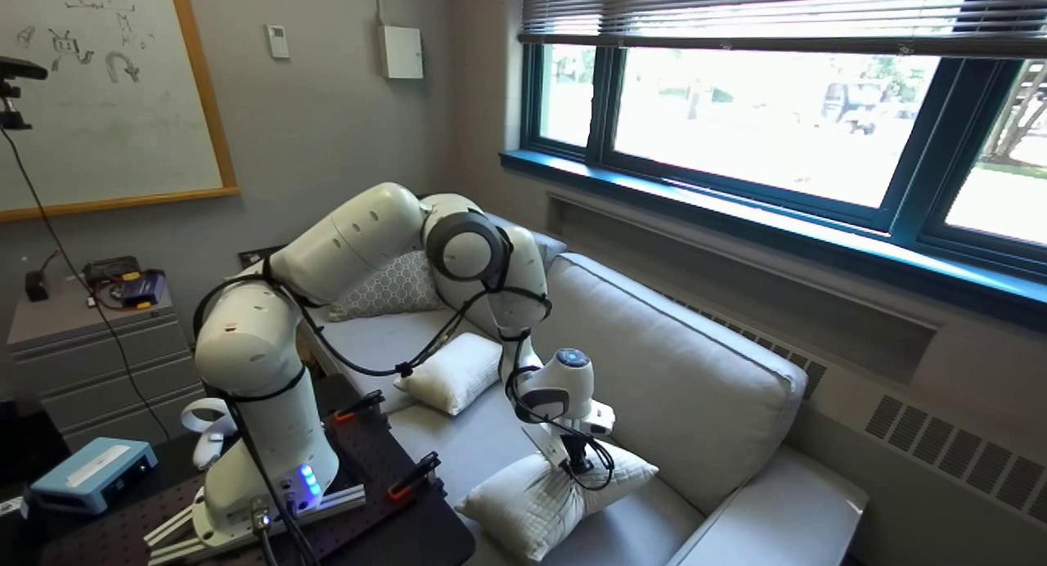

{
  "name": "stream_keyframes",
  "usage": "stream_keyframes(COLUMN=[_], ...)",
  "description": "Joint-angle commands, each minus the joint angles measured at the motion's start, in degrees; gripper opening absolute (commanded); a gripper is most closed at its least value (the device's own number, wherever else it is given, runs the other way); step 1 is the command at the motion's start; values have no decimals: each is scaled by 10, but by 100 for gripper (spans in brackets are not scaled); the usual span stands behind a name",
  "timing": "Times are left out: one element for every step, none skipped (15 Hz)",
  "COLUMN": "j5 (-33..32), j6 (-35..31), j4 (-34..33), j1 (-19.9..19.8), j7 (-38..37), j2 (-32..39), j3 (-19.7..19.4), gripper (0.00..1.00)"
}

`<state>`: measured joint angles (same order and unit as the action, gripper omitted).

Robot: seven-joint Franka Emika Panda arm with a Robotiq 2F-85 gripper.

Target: Pick up the pillow and lean it against the handle of the couch, pick up the second pillow and lean it against the first pillow

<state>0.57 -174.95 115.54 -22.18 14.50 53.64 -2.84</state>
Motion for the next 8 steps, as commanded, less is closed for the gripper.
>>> stream_keyframes(j5=[-18, -22, -26, -30, -36, -41, -48, -55], j6=[-54, -62, -68, -76, -79, -79, -73, -69], j4=[130, 149, 169, 181, 193, 199, 197, 197], j1=[-10, -21, -27, -26, -26, -19, -14, -9], j7=[-6, -2, -1, -4, -2, -3, -1, 2], j2=[-123, -146, -170, -189, -209, -225, -238, -252], j3=[-16, -18, -24, -43, -61, -90, -121, -152], gripper=[5, 5, 5, 5, 5, 5, 5, 6])
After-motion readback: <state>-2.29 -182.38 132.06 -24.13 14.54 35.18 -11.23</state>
